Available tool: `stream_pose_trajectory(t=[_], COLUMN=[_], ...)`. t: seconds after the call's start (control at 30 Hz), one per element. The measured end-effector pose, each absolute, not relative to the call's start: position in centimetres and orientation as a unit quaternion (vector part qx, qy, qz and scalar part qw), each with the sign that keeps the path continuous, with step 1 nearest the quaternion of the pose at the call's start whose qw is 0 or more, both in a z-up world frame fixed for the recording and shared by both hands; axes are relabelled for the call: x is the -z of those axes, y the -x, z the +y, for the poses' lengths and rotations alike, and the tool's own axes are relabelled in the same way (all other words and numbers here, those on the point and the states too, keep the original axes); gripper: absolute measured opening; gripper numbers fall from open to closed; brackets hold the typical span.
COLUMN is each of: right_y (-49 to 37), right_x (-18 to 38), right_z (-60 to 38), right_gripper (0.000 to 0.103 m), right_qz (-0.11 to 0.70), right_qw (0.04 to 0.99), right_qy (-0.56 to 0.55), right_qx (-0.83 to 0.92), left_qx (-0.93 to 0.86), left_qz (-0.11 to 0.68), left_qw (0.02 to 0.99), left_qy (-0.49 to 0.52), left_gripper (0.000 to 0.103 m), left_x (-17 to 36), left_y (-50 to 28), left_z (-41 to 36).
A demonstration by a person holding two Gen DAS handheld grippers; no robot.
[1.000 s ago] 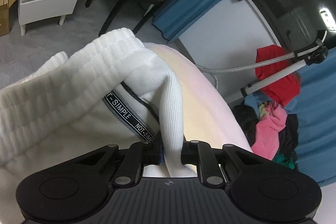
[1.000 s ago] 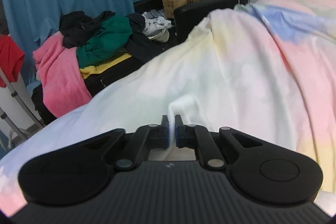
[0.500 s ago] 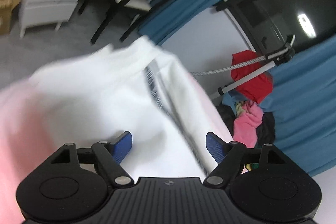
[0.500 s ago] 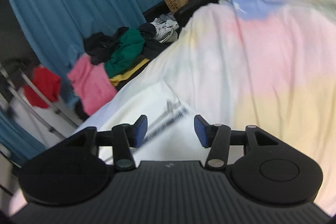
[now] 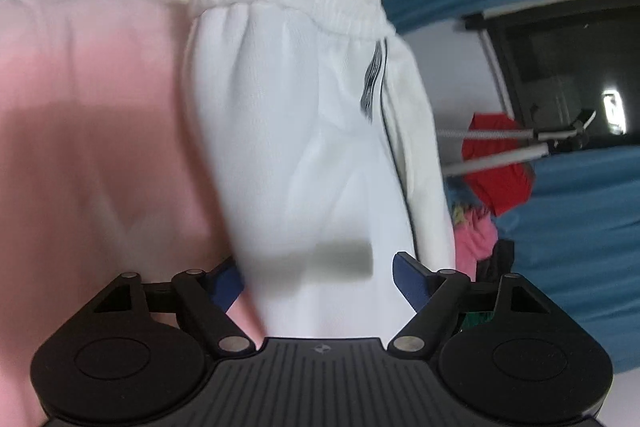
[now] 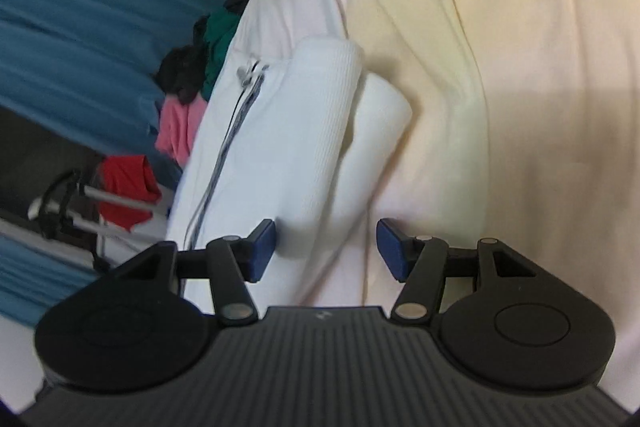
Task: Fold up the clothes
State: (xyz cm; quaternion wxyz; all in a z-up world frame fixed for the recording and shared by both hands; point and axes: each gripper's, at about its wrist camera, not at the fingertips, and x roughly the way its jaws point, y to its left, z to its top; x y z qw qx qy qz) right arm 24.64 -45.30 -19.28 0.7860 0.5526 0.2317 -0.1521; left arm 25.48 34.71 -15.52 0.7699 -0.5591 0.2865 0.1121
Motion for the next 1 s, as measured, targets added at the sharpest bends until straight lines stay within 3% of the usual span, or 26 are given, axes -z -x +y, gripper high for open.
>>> stream_pose_trajectory(t=[0.07,0.1,0.13,0.2,0.23,0.47,0.63,1.0], right_y=[-25.4,-25.7,-25.9,-26.4,-26.5,-25.0,-21.8,-11.9], right_x=[19.4,19.3,19.2,19.0,18.7,15.2,14.4,13.9], right_z=[-45.5,-45.6,-45.7,-45.7,-45.7,-45.8,-46.0,-46.9], right_gripper=[0.058,0.053,0.041,0.020,0.015,0.009,0.009,0.008], right_qz=[0.209,0.200,0.198,0.191,0.184,0.129,0.136,0.130], right_qw=[0.797,0.804,0.812,0.826,0.830,0.855,0.842,0.793], right_qy=[-0.543,-0.533,-0.521,-0.498,-0.494,-0.475,-0.495,-0.573], right_qx=[0.163,0.169,0.174,0.182,0.181,0.161,0.164,0.163], left_qx=[-0.124,-0.127,-0.130,-0.120,-0.115,-0.081,-0.083,-0.077], left_qz=[0.266,0.258,0.250,0.238,0.232,0.207,0.218,0.309], left_qw=[0.780,0.779,0.778,0.778,0.778,0.790,0.790,0.788], left_qy=[0.553,0.557,0.561,0.569,0.573,0.571,0.567,0.527], left_gripper=[0.067,0.058,0.051,0.025,0.020,0.015,0.014,0.014], left_x=[15.7,16.0,16.3,16.4,16.4,14.0,11.8,6.0], left_y=[-26.2,-26.3,-26.4,-26.4,-26.3,-24.2,-21.4,-12.7], left_z=[35.0,35.5,35.9,36.5,36.8,38.2,39.4,42.3])
